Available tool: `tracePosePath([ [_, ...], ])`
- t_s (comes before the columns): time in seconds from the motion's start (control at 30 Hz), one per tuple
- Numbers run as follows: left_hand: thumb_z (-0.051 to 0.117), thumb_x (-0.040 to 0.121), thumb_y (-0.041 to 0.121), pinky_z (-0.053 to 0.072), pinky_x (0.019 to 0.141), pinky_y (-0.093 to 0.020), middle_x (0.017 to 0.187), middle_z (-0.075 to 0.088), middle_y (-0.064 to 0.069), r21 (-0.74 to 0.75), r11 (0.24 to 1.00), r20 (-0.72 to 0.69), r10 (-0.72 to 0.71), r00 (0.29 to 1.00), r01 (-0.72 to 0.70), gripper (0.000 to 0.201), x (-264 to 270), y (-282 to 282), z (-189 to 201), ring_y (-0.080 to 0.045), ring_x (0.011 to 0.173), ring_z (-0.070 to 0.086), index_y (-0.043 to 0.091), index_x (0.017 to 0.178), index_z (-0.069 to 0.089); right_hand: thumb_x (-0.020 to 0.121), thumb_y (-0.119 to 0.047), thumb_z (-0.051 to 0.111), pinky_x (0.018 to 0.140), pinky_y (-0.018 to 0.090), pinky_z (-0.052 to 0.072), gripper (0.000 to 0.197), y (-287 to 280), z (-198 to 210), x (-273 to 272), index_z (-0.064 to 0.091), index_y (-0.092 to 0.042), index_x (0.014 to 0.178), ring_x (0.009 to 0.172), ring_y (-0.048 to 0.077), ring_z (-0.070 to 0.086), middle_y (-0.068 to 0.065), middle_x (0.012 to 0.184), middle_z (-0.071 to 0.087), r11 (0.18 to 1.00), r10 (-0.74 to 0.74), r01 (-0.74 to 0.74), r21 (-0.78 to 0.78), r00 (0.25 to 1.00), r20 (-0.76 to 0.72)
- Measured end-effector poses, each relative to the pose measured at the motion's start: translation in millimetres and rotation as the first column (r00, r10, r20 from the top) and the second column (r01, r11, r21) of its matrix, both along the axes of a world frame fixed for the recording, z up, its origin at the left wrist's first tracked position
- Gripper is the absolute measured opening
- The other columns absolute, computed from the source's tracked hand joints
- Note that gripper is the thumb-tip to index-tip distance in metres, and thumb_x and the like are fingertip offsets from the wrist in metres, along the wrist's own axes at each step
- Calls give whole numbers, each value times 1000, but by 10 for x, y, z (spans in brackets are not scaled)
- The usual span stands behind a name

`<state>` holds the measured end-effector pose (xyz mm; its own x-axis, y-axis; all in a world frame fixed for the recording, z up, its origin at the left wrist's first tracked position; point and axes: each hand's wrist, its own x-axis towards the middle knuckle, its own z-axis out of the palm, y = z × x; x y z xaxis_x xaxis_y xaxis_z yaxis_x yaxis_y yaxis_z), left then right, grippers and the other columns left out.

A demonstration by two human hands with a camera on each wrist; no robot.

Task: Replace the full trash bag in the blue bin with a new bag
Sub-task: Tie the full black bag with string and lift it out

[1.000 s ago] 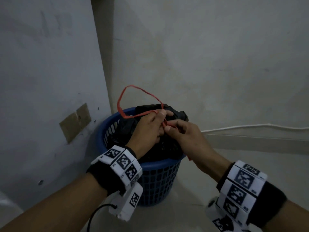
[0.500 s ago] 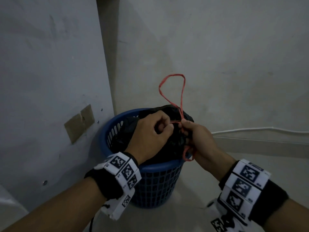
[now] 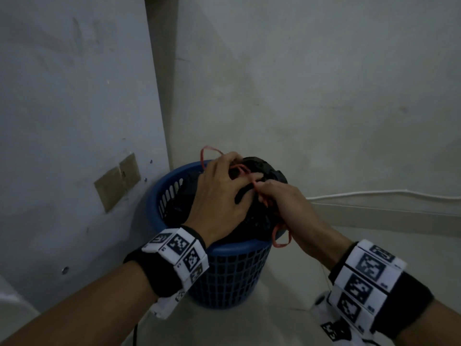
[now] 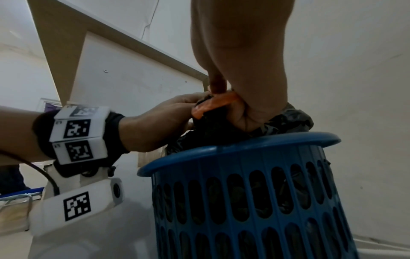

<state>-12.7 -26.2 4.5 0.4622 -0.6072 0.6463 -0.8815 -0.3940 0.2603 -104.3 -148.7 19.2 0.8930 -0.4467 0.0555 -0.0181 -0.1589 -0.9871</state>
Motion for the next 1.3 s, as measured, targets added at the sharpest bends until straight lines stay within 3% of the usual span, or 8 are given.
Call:
tracePosePath([
  [0.17, 59, 82, 46, 34, 105, -30, 124, 51, 6, -187, 970, -122, -180, 976, 155, 30, -41, 27, 49, -11, 122, 40, 21, 74, 72, 93, -40, 56, 84, 47, 52, 48, -98, -49, -29, 62, 7, 92, 94, 38, 67, 24, 98, 70, 998, -23, 23, 56, 1000, -3],
  [0.3, 68, 85, 31, 42, 89, -18, 113, 56, 2, -419, 897, -427, -334, 841, 144, 29, -201, -27, 190, -10, 106, 55, 25, 58, 61, 95, -37, 53, 75, 44, 54, 52, -106, -63, -15, 58, 12, 111, 94, 33, 70, 23, 103, 70, 997, -35, 34, 71, 999, 7],
  [0.4, 70, 83, 32, 46, 71, -20, 86, 59, -9, -582, 812, -559, -350, 752, -54, 28, -187, -50, 295, -9, 74, 59, 24, 65, 51, 93, -48, 54, 78, 49, 52, 58, -112, -60, 13, 60, 9, 103, 91, 35, 68, 24, 101, 70, 998, -64, 64, 12, 997, 37],
  [0.53, 66, 87, 34, 40, 64, -18, 62, 50, 9, -617, 736, -629, -248, 737, -278, 37, 30, 56, 442, -5, 58, 47, 22, 57, 48, 91, -47, 59, 51, 24, 37, 44, -189, -60, -14, 51, -12, 65, 52, 13, 49, 2, 59, 53, 994, -99, 101, -43, 993, 58],
  [0.83, 41, 100, 29, 56, 69, -34, 57, 62, -4, -770, 445, -570, -803, 177, -458, 35, 239, 207, 520, -23, 64, 66, 15, 68, 43, 92, -52, 52, 36, 10, 27, 50, -272, 169, -65, 62, -11, 64, 32, 1, 37, -9, 42, 46, 955, -105, 113, -275, 994, 43],
  [1.0, 35, 103, 29, 32, 34, -16, 41, 23, 6, -697, 487, -667, -709, 228, -526, 40, 430, 316, 419, -8, 32, 23, 20, 65, 28, 94, -41, 56, 43, 24, 23, 48, -416, 152, -76, 38, -18, 55, 32, 6, 27, -11, 37, 32, 989, -132, 127, -77, 989, -70],
  [1.17, 31, 101, 28, 15, 31, -11, 37, 20, 8, -553, 572, -818, -509, 267, -606, 41, 704, 499, 230, -7, 28, 17, 23, 62, 24, 93, -40, 57, 46, 28, 24, 46, -467, 45, -46, 39, -17, 58, 41, 14, 26, -5, 41, 30, 967, -244, 225, -118, 952, -186],
  [1.3, 27, 100, 18, 18, 32, -11, 41, 23, 6, -585, 569, -769, -615, 173, -578, 40, 703, 524, 325, -8, 28, 18, 21, 60, 25, 96, -38, 53, 37, 23, 25, 45, -467, 87, -24, 40, -19, 58, 33, 9, 27, -9, 38, 30, 967, -236, 248, 60, 958, -165],
])
